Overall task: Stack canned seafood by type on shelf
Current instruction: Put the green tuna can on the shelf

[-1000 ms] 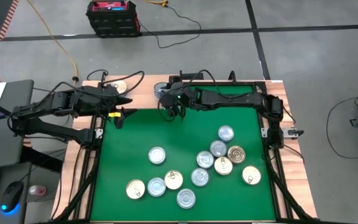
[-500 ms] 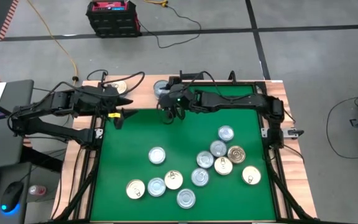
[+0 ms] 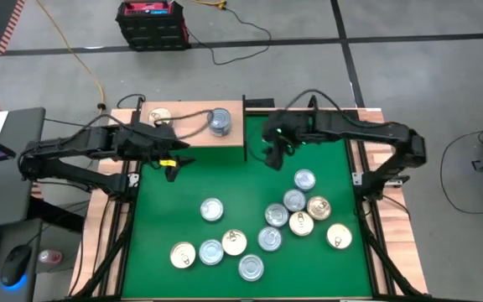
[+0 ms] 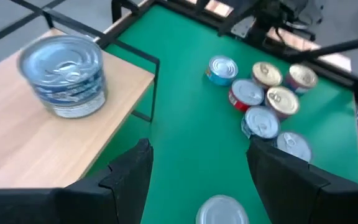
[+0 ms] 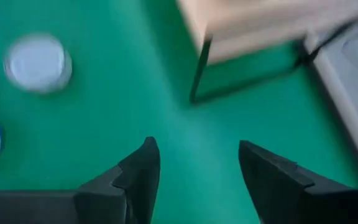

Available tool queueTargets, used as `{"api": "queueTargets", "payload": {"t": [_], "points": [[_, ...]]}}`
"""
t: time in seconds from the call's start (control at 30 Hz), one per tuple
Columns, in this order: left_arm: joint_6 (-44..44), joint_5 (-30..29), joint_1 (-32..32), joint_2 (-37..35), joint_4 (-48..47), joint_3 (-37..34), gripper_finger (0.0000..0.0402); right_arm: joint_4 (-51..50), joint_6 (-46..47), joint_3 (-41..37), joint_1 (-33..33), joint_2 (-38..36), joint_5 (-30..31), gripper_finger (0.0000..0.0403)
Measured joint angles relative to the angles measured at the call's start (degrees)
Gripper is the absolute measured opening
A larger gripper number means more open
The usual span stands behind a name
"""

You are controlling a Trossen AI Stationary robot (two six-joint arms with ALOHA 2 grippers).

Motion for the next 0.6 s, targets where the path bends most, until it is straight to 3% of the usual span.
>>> {"api": "queueTargets", "payload": {"t": [0.3,0.5,0.6], "points": [[6.5,-2.4,-1.6,4.9,14.0,-0.6,0.0249,1.6,10.5,-25.2,-4.2,-11.3,-8.5,0.0221],[8.1,-2.3,-1.6,8.2,19.3,-0.6,0.0249,0.2,14.7,-34.7,-7.6,-13.6,-17.4,0.0199],[7.4,-1.9,-1.6,9.7,20.3,-0.6,0.0249,-0.6,15.4,-37.7,-8.2,-14.2,-16.6,0.0191]]}}
